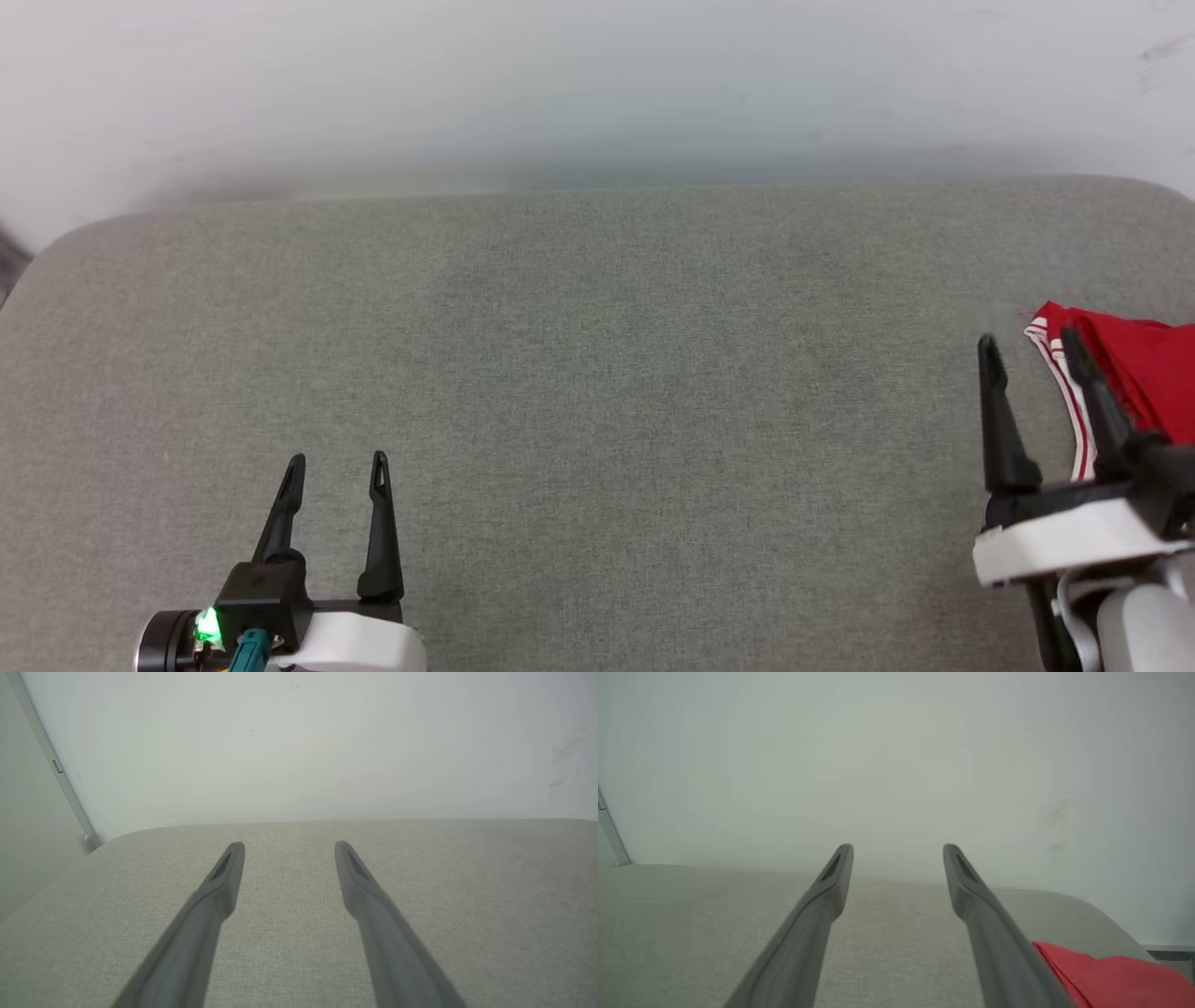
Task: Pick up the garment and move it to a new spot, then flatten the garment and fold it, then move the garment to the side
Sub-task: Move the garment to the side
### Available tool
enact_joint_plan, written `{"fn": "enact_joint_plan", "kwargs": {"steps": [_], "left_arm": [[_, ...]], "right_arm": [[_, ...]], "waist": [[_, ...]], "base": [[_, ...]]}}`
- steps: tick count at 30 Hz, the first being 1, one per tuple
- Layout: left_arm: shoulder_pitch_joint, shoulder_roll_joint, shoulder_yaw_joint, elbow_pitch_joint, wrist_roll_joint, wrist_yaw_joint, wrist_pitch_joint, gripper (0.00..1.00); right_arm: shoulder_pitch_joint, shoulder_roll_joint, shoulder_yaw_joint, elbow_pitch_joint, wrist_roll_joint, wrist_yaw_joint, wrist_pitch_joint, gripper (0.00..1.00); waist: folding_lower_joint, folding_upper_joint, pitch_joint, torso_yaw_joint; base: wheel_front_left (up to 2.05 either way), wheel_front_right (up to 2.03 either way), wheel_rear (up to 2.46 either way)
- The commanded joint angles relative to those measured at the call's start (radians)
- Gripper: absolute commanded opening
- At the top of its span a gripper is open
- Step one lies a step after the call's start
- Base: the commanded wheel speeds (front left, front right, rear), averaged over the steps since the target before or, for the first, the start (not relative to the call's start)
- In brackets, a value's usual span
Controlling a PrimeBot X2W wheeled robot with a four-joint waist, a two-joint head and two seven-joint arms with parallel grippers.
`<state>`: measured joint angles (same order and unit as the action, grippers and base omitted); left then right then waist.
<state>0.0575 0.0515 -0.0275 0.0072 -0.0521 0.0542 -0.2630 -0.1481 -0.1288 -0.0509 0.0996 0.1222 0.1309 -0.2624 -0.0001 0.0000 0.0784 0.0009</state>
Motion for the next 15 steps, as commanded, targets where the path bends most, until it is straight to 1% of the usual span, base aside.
{"fn": "enact_joint_plan", "kwargs": {"steps": [1,9,15], "left_arm": [[0.007,-0.002,0.001,0.001,-0.005,0.002,-0.002,1.00],[0.032,-0.002,0.004,0.013,-0.012,-0.008,-0.002,1.00],[0.046,-0.002,0.005,0.020,-0.021,-0.018,-0.002,1.00]], "right_arm": [[0.023,0.006,-0.001,-0.007,-0.003,-0.001,-0.003,1.00],[0.142,0.051,-0.016,-0.028,-0.010,0.000,-0.003,1.00],[0.201,0.068,-0.021,-0.042,-0.003,0.000,-0.003,1.00]], "waist": [[0.0001,0.0000,-0.005,-0.002],[0.0001,0.0000,-0.037,-0.005],[0.0001,0.0000,-0.056,0.000]], "base": [[0.00,0.00,0.00],[0.00,0.00,0.00],[0.00,0.00,0.00]]}}
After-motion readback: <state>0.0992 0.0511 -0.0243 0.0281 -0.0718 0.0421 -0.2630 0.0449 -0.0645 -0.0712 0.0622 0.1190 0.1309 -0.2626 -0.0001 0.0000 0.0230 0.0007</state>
